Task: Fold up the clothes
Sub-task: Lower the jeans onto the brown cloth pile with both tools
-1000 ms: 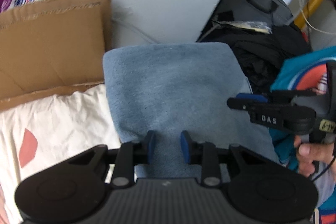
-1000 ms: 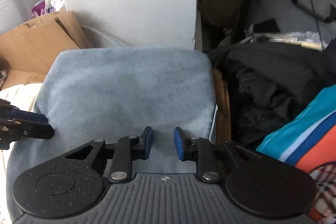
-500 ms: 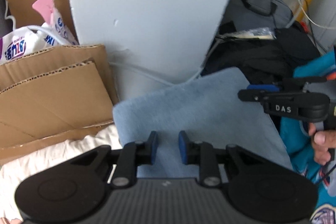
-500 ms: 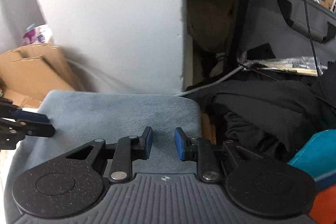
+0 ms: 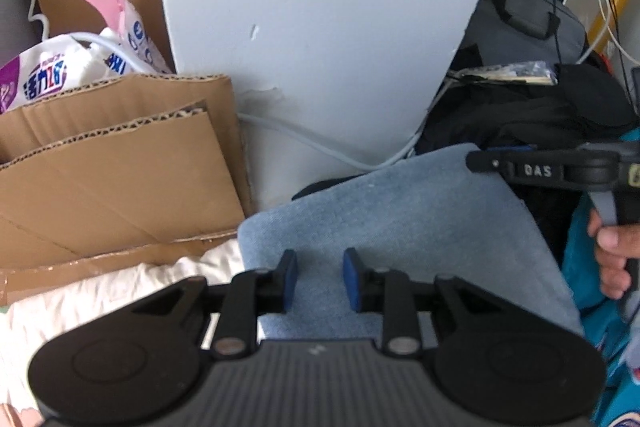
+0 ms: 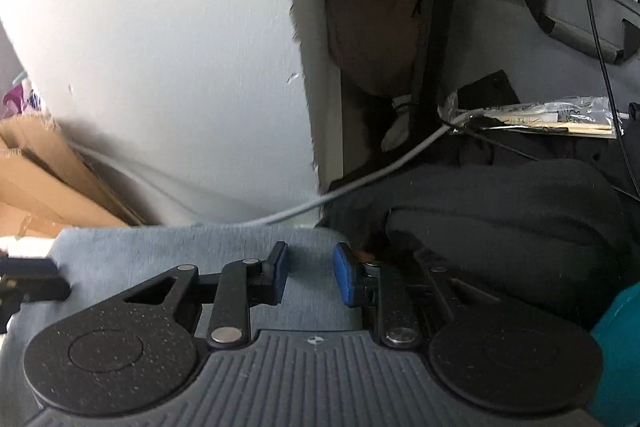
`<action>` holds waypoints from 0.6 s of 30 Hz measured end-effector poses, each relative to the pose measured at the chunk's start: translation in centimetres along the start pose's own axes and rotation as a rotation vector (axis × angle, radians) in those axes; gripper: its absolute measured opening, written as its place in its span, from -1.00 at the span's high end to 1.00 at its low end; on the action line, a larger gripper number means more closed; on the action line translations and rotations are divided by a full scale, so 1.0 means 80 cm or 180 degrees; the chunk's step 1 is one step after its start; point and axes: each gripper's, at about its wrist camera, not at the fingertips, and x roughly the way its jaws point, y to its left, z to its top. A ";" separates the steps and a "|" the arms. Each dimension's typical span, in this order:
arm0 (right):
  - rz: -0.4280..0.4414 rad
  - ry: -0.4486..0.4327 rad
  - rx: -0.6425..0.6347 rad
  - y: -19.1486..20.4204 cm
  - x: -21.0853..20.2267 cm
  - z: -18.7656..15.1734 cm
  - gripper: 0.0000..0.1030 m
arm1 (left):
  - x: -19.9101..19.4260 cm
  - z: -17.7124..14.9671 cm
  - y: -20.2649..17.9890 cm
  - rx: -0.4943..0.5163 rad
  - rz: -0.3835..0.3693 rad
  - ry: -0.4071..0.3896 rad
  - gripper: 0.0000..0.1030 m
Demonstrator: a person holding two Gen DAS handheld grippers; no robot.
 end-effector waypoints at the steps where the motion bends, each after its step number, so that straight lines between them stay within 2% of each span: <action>1: 0.0005 -0.0013 0.0047 -0.002 -0.002 0.002 0.40 | -0.004 -0.001 -0.001 -0.0015 -0.0025 0.0004 0.47; 4: 0.0043 -0.0053 0.0119 -0.001 -0.014 0.005 0.40 | -0.020 -0.007 0.000 -0.0009 -0.0120 -0.0004 0.50; 8: 0.0233 -0.0011 -0.0377 0.035 -0.030 -0.013 0.40 | -0.035 -0.018 -0.002 0.0081 -0.0167 0.0002 0.50; 13: 0.0611 0.0028 -0.0554 0.072 -0.048 -0.041 0.40 | -0.045 -0.032 -0.009 0.0133 -0.0291 0.0018 0.54; 18: 0.0777 0.0018 -0.0867 0.108 -0.073 -0.070 0.43 | -0.043 -0.052 -0.017 0.0119 -0.0417 0.0091 0.66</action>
